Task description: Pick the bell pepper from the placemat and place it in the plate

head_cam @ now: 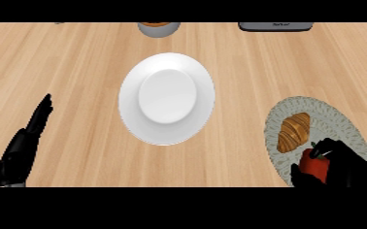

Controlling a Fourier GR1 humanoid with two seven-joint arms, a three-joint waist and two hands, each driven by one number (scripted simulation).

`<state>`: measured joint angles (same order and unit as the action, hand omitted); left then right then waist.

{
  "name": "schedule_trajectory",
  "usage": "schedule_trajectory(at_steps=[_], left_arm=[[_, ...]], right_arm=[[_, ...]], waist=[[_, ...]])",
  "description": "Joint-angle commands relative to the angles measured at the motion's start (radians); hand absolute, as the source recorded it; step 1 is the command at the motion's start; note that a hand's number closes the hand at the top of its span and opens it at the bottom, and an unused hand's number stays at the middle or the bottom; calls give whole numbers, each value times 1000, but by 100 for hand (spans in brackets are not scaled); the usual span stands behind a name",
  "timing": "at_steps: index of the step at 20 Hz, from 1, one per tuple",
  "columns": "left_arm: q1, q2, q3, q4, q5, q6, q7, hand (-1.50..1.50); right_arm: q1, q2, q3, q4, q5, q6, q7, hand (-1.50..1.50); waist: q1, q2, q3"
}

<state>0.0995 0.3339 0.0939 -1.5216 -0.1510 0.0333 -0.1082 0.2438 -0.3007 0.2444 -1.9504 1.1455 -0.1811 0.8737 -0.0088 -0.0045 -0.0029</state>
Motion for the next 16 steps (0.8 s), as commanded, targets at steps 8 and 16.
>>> schedule_trajectory(at_steps=[8, 16], left_arm=[[-5, -40, -21, 49, -45, 25, -49, 0], [-53, -19, -4, -9, -7, -32, 51, 0]], right_arm=[[-126, 58, 306, -378, 298, 152, 47, 150], [-555, 296, 419, -98, 283, 264, 164, 150]], waist=[[9, 2, 1], [26, 6, 3]])
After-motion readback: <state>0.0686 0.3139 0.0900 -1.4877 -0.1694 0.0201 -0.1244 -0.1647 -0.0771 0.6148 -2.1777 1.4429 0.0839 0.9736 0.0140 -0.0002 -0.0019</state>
